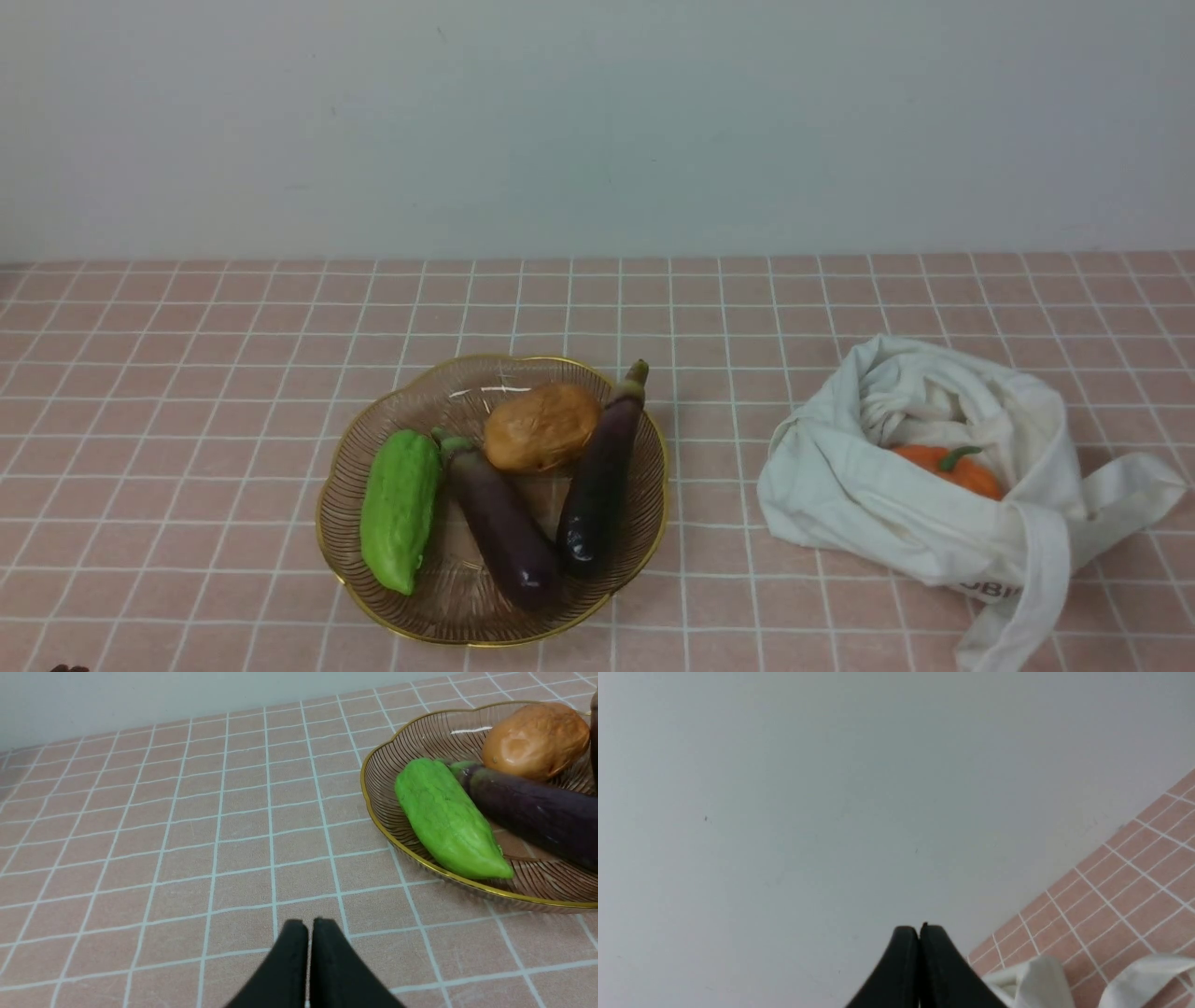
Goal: Take vegetables from bag on pink coffee tablecloth place on plate.
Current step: 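Reach into the cloth bag toward the pumpkin with the right gripper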
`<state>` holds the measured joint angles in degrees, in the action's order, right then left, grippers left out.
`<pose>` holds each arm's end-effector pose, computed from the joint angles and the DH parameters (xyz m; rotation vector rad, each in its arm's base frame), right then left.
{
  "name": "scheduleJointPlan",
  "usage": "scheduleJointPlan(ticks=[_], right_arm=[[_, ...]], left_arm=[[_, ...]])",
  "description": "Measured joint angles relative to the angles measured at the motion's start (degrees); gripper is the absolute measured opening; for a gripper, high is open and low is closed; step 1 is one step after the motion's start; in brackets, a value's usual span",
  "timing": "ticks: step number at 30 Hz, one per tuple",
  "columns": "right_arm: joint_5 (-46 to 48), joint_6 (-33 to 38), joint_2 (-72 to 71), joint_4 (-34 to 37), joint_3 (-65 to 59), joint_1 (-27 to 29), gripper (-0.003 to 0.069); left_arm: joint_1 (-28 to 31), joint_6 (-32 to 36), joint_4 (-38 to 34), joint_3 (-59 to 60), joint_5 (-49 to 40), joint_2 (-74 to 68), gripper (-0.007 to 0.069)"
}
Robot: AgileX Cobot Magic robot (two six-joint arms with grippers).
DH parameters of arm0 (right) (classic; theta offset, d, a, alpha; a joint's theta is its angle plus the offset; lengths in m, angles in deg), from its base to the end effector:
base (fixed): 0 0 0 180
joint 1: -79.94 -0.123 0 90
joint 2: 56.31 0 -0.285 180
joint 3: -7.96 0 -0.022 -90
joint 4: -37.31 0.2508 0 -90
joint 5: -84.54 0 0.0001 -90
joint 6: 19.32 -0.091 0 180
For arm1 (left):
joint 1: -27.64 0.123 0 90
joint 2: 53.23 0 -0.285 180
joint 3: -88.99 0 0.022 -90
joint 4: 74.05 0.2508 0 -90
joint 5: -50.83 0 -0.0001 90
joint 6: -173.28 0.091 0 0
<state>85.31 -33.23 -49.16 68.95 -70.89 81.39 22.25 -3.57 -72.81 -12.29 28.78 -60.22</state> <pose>0.0567 -0.0007 0.2031 0.6105 1.4187 0.6197 0.0520 -0.0042 0.1705 0.1533 1.8744 -0.0054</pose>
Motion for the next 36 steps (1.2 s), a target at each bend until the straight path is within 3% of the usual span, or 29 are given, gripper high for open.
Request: scheduleJointPlan(ticks=[6, 9, 16, 19, 24, 32, 36], right_arm=[[-3.9, -1.2, 0.0, 4.7, 0.6, 0.0, -0.0015], [0.3, 0.0, 0.1, 3.0, 6.8, 0.0, -0.0015], [19.8, 7.1, 13.2, -4.4, 24.1, 0.0, -0.0015], [34.3, 13.9, 26.6, -6.0, 33.3, 0.0, -0.0015], [45.8, 20.1, 45.1, -6.4, 42.5, -0.1, -0.0015], [48.3, 25.0, 66.1, -3.8, 49.2, -0.1, 0.0001], [47.9, 28.2, 75.6, -1.9, 51.3, -0.1, 0.0076]], left_arm=[[0.0, 0.0, 0.0, 0.0, 0.0, 0.0, -0.0005], [0.0, 0.0, 0.0, 0.0, 0.0, 0.0, -0.0005], [0.0, 0.0, 0.0, 0.0, 0.0, 0.0, -0.0005], [0.0, 0.0, 0.0, 0.0, 0.0, 0.0, -0.0005], [0.0, 0.0, 0.0, 0.0, 0.0, 0.0, -0.0005], [0.0, 0.0, 0.0, 0.0, 0.0, 0.0, -0.0005], [0.0, 0.0, 0.0, 0.0, 0.0, 0.0, -0.0005]])
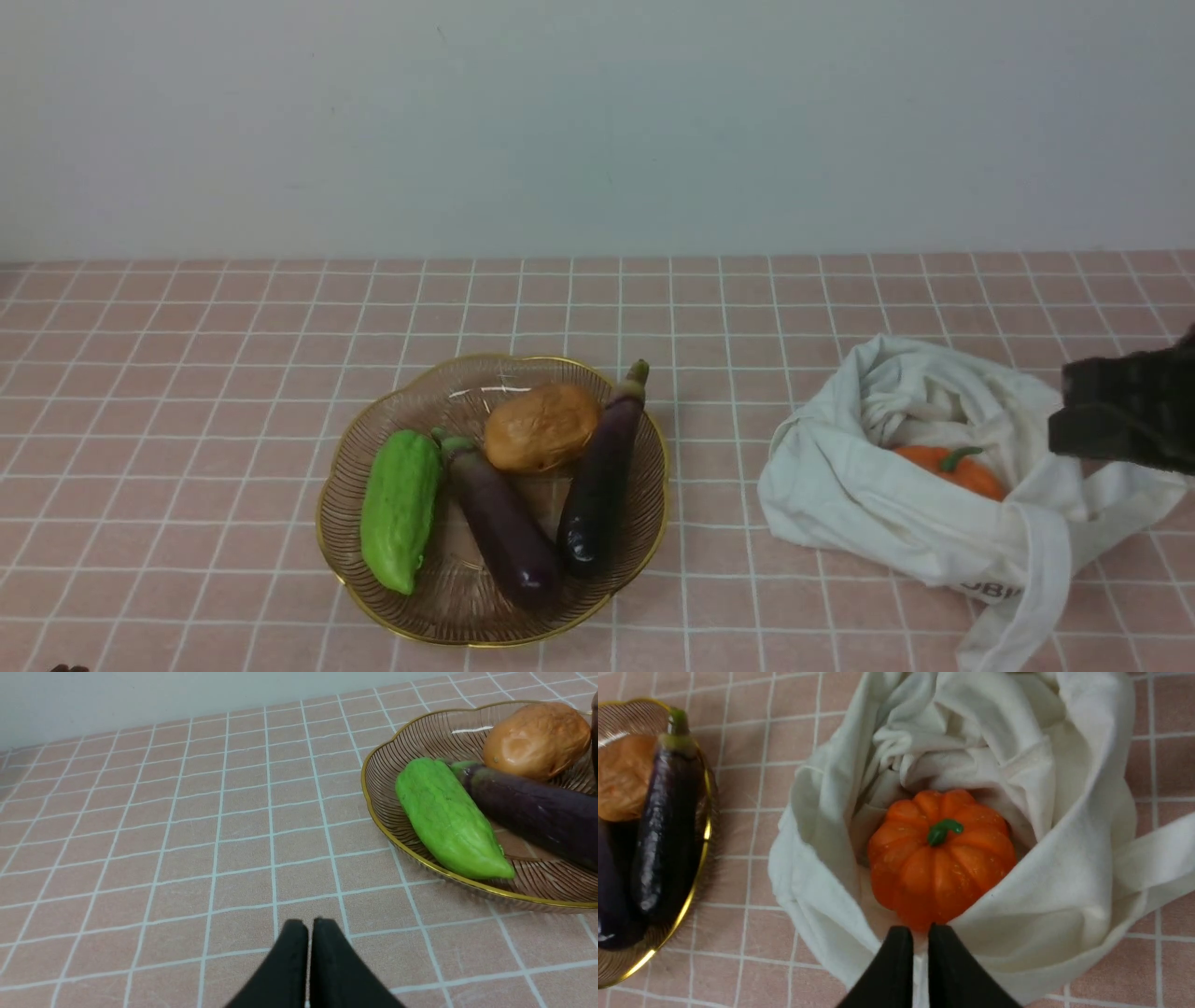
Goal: Take vegetables from bag on pink coffee tablecloth place on plate.
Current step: 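Reach into the cloth bag toward the pumpkin with the right gripper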
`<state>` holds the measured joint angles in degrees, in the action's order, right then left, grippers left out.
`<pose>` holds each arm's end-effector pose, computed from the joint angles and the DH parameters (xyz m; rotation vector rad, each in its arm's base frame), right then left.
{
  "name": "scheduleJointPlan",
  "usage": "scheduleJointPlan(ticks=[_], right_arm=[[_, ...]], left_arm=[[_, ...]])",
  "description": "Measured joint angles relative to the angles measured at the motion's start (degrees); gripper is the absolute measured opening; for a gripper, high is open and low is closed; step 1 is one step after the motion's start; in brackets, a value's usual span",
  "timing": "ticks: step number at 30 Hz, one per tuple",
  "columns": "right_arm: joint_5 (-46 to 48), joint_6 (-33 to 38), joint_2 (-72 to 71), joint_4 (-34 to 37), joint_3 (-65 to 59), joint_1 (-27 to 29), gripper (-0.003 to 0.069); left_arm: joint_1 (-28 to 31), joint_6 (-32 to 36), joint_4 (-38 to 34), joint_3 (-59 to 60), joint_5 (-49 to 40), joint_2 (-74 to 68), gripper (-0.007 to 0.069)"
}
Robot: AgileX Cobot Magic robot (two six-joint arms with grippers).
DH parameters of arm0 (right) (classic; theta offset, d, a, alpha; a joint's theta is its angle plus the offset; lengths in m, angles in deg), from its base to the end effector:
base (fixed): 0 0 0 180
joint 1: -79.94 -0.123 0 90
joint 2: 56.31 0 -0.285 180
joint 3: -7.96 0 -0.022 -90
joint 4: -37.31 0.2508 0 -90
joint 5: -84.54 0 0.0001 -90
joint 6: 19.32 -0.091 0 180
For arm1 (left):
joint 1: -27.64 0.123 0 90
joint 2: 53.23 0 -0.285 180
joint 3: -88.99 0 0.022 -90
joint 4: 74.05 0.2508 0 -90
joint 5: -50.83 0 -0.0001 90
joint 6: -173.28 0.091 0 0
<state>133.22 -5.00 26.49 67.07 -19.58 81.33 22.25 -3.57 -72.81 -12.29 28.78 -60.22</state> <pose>0.2435 0.0281 0.2627 0.0663 2.6746 0.5421 0.0520 -0.0042 0.1705 0.1533 1.8744 -0.0054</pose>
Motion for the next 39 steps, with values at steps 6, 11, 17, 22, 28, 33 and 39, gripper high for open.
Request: scheduleJointPlan(ticks=[6, 11, 17, 22, 28, 33, 39], right_arm=[[-4.3, 1.1, 7.6, 0.8, 0.7, 0.0, 0.0254], [-7.2, 6.7, 12.5, 6.0, 0.7, -0.5, 0.0349], [-12.6, 13.2, 15.1, 11.6, 0.8, -2.7, 0.0367], [-13.8, 13.5, 16.8, 11.9, 0.8, -2.8, 0.0367], [-14.1, 13.6, 18.8, 12.7, 0.9, -2.9, 0.0367], [-14.4, 14.8, 19.9, 12.7, 1.0, -2.9, 0.0286], [-14.0, 15.6, 20.5, 13.1, 2.0, -2.9, 0.0028]], left_arm=[[0.0, 0.0, 0.0, 0.0, 0.0, 0.0, -0.0005], [0.0, 0.0, 0.0, 0.0, 0.0, 0.0, -0.0005], [0.0, 0.0, 0.0, 0.0, 0.0, 0.0, -0.0005], [0.0, 0.0, 0.0, 0.0, 0.0, 0.0, -0.0005], [0.0, 0.0, 0.0, 0.0, 0.0, 0.0, -0.0005], [0.0, 0.0, 0.0, 0.0, 0.0, 0.0, -0.0005], [0.0, 0.0, 0.0, 0.0, 0.0, 0.0, -0.0005]])
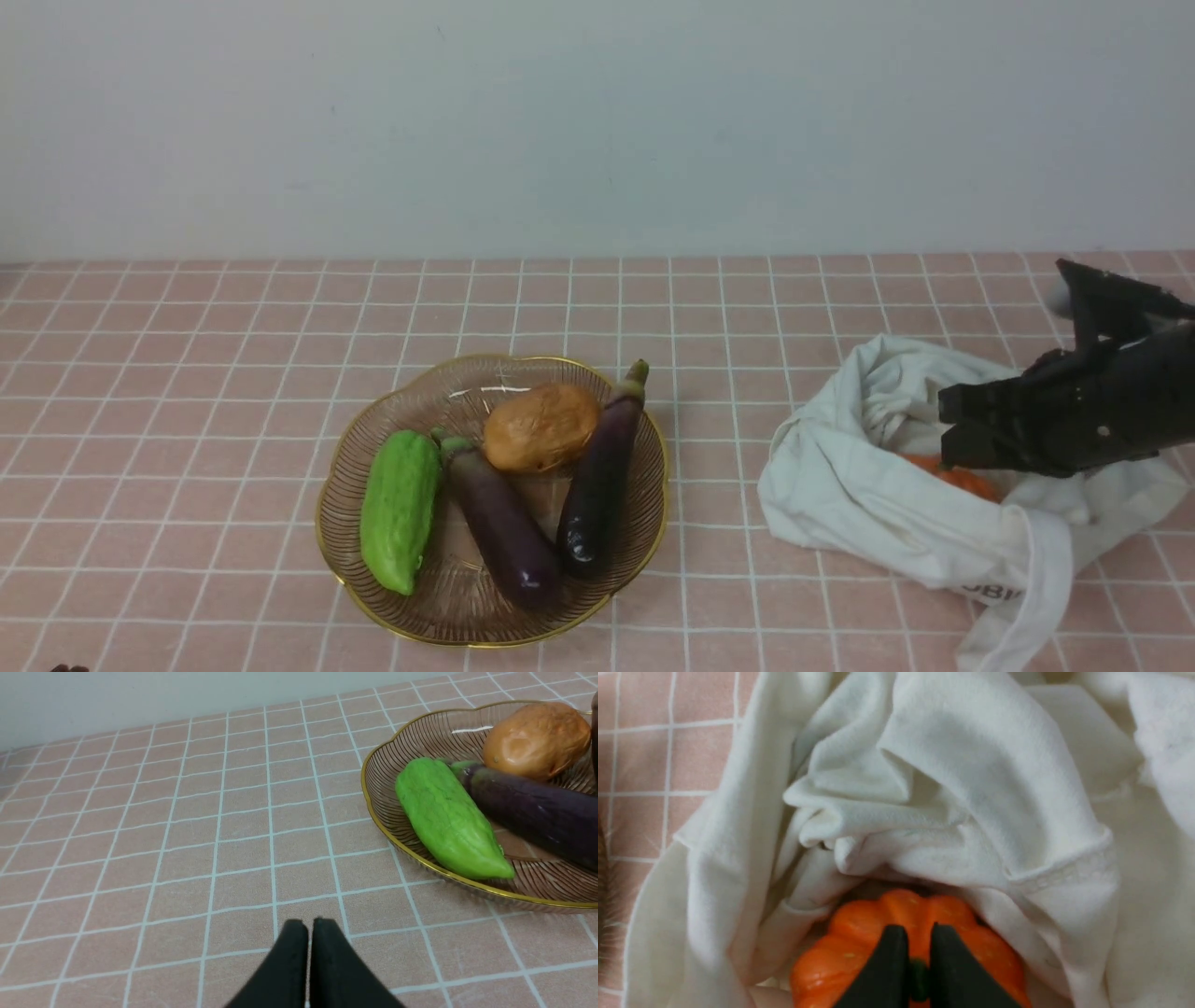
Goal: Take vegetables from bag on pink coffee tablecloth place on plate.
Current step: 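Move the pumpkin from the bag onto the plate with the right gripper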
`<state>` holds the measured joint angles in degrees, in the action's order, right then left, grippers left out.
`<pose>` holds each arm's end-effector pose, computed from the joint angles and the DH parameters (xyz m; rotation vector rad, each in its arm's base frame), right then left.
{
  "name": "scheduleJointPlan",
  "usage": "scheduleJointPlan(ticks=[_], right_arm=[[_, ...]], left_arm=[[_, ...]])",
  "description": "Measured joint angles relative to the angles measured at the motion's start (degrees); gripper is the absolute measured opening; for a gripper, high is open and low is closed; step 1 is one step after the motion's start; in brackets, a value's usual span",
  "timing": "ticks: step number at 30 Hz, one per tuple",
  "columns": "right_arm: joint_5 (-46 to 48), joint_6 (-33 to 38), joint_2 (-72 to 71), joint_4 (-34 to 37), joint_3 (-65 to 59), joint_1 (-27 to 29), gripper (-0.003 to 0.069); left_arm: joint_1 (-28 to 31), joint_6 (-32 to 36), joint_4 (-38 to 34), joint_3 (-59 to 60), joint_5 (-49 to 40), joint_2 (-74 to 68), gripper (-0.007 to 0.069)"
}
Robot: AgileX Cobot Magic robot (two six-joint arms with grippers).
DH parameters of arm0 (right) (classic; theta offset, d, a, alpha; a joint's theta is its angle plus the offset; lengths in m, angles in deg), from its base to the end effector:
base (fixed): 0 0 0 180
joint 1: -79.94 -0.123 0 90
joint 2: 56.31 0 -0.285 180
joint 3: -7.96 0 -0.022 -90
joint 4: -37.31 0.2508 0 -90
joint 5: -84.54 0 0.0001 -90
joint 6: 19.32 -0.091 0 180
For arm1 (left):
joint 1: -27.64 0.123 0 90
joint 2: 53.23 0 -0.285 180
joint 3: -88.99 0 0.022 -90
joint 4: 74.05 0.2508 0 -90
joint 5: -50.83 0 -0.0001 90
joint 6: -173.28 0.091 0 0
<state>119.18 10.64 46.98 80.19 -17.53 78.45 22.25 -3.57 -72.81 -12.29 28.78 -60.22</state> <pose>0.3083 0.0433 0.1840 0.0224 2.6937 0.5851 0.0520 -0.0042 0.1705 0.1533 1.8744 -0.0054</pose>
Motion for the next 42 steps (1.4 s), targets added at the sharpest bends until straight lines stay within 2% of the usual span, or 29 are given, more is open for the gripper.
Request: scheduleJointPlan(ticks=[8, 17, 23, 25, 26, 27, 28, 30, 31, 37, 42], right_arm=[[7.8, 0.0, -2.9, -1.9, 5.0, 0.0, 0.0023], [8.9, -1.6, -13.0, -5.4, 5.6, 0.0, 0.0023], [10.9, -1.6, -17.9, -2.8, 10.6, -1.2, 0.0023], [11.4, -1.1, -17.8, -1.6, 13.9, -4.8, 0.0023], [11.4, -1.0, -17.8, -1.5, 14.2, -4.8, 0.0023], [11.3, -0.8, -17.0, -0.9, 16.7, -9.5, 0.0023], [11.3, -0.9, -16.8, -0.8, 17.3, -10.0, 0.0023], [10.3, -0.8, -15.0, -0.6, 19.5, -14.7, 0.0023], [9.5, -0.8, -12.6, -0.5, 21.4, -18.7, 0.0023], [6.6, -0.8, 0.4, -0.5, 27.0, -29.4, 0.0023], [5.4, -0.6, 10.4, -1.1, 32.0, -33.7, 0.0023]], left_arm=[[0.0, 0.0, 0.0, 0.0, 0.0, 0.0, -0.0005], [0.0, 0.0, 0.0, 0.0, 0.0, 0.0, -0.0005], [0.0, 0.0, 0.0, 0.0, 0.0, 0.0, -0.0005], [0.0, 0.0, 0.0, 0.0, 0.0, 0.0, -0.0005], [0.0, 0.0, 0.0, 0.0, 0.0, 0.0, -0.0005], [0.0, 0.0, 0.0, 0.0, 0.0, 0.0, -0.0005], [0.0, 0.0, 0.0, 0.0, 0.0, 0.0, -0.0005], [0.0, 0.0, 0.0, 0.0, 0.0, 0.0, -0.0005], [0.0, 0.0, 0.0, 0.0, 0.0, 0.0, -0.0005], [0.0, 0.0, 0.0, 0.0, 0.0, 0.0, -0.0005], [0.0, 0.0, 0.0, 0.0, 0.0, 0.0, -0.0005]])
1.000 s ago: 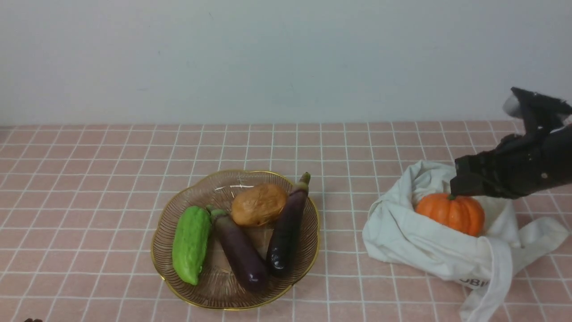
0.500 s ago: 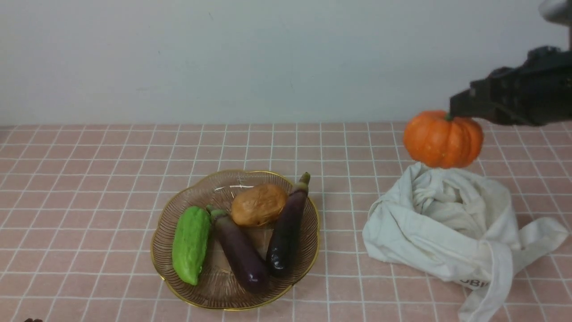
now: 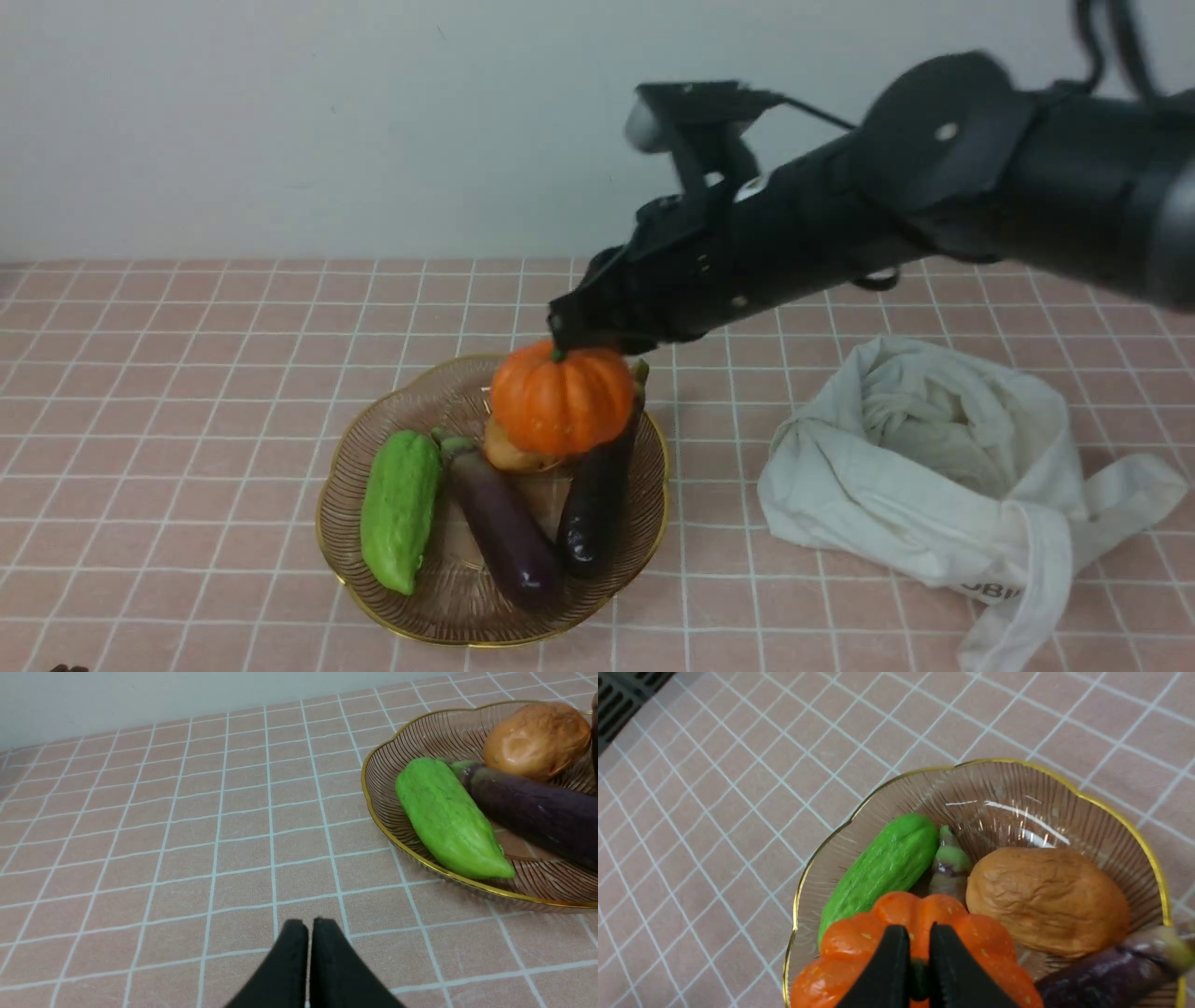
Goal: Take vegetables from bag on pink coffee tablecloth place on plate.
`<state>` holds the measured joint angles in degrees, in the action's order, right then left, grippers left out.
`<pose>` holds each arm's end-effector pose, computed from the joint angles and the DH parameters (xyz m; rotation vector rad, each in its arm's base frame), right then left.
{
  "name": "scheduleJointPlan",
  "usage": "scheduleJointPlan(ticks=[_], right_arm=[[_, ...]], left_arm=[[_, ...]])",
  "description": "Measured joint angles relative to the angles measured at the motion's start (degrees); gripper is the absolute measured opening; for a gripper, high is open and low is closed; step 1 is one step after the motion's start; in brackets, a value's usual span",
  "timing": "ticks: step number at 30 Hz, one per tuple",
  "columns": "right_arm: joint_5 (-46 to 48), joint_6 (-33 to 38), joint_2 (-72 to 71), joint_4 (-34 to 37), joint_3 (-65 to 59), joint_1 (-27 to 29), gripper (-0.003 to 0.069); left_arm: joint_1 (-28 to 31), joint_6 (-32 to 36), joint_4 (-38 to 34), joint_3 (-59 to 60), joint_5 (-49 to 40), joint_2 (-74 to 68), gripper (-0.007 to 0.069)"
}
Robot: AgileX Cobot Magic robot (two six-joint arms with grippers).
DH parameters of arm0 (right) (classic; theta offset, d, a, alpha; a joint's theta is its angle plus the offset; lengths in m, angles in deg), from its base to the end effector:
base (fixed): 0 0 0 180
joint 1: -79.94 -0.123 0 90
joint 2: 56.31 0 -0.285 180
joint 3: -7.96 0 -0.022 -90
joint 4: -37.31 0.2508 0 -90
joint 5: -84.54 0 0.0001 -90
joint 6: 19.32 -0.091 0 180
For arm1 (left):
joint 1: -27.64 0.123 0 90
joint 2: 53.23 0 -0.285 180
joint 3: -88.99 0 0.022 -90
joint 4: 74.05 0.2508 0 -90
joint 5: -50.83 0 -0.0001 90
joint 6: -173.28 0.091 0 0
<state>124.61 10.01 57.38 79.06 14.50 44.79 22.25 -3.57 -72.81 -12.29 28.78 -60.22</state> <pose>0.3162 0.2704 0.2687 -0.8494 2.3524 0.8448 0.0520 -0.0042 0.1705 0.1533 1.8744 -0.0054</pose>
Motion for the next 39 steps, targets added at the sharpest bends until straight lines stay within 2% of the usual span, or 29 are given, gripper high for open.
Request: scheduleJointPlan(ticks=[6, 10, 11, 12, 14, 15, 16, 17, 18, 19, 21, 24, 27, 28, 29, 30, 33, 34, 35, 38, 39], right_arm=[[-0.3, -0.2, 7.5, -1.5, 1.5, -1.3, 0.0038], [-0.7, -0.2, 8.9, -1.5, 1.5, -1.3, 0.0074], [-0.6, -0.2, 9.1, -1.7, 1.6, -1.3, 0.0126], [-0.6, -0.2, 9.1, -1.7, 1.6, -1.3, 0.0132], [-0.5, -0.1, 9.1, -1.9, 1.8, -1.3, 0.02], [-0.5, 0.1, 9.1, -2.1, 2.1, -1.3, 0.0278], [-0.5, 0.0, 9.1, -2.1, 2.1, -1.3, 0.0287], [-0.3, 0.1, 8.9, -2.4, 2.1, -1.3, 0.0357], [-0.1, 0.1, 8.7, -2.6, 2.1, -1.3, 0.0398], [0.0, 0.1, 8.6, -2.6, 2.1, -1.3, 0.0405], [0.7, 0.1, 6.9, -3.2, 2.1, -1.3, 0.047], [2.4, -0.2, 2.0, -4.0, 2.1, -1.1, 0.0495], [4.0, -2.4, -5.0, -4.9, 2.1, 0.1, 0.0465], [4.8, -5.0, -10.1, -6.9, 2.1, 1.4, 0.0407], [5.0, -5.4, -11.4, -7.2, 2.1, 1.8, 0.0399], [5.6, -8.0, -16.1, -9.8, 2.1, 3.2, 0.0334], [6.3, -17.2, -27.0, -20.6, 2.1, 6.3, 0.0143], [6.5, -19.2, -29.8, -23.1, 2.0, 6.9, 0.0109], [6.5, -24.2, -33.9, -29.2, 1.5, 7.6, 0.0046], [6.2, -29.9, -40.3, -36.5, -0.7, 8.0, 0.001], [5.4, -35.0, -46.1, -43.5, -3.6, 8.1, -0.0004]], left_arm=[[0.0, 0.0, 0.0, 0.0, 0.0, 0.0, -0.0005], [0.0, 0.0, 0.0, 0.0, 0.0, 0.0, -0.0005], [0.0, 0.0, 0.0, 0.0, 0.0, 0.0, -0.0005], [0.0, 0.0, 0.0, 0.0, 0.0, 0.0, -0.0005], [0.0, 0.0, 0.0, 0.0, 0.0, 0.0, -0.0005], [0.0, 0.0, 0.0, 0.0, 0.0, 0.0, -0.0005], [0.0, 0.0, 0.0, 0.0, 0.0, 0.0, -0.0005], [0.0, 0.0, 0.0, 0.0, 0.0, 0.0, -0.0005], [0.0, 0.0, 0.0, 0.0, 0.0, 0.0, -0.0005], [0.0, 0.0, 0.0, 0.0, 0.0, 0.0, -0.0005], [0.0, 0.0, 0.0, 0.0, 0.0, 0.0, -0.0005], [0.0, 0.0, 0.0, 0.0, 0.0, 0.0, -0.0005], [0.0, 0.0, 0.0, 0.0, 0.0, 0.0, -0.0005], [0.0, 0.0, 0.0, 0.0, 0.0, 0.0, -0.0005], [0.0, 0.0, 0.0, 0.0, 0.0, 0.0, -0.0005], [0.0, 0.0, 0.0, 0.0, 0.0, 0.0, -0.0005], [0.0, 0.0, 0.0, 0.0, 0.0, 0.0, -0.0005], [0.0, 0.0, 0.0, 0.0, 0.0, 0.0, -0.0005], [0.0, 0.0, 0.0, 0.0, 0.0, 0.0, -0.0005], [0.0, 0.0, 0.0, 0.0, 0.0, 0.0, -0.0005], [0.0, 0.0, 0.0, 0.0, 0.0, 0.0, -0.0005]])
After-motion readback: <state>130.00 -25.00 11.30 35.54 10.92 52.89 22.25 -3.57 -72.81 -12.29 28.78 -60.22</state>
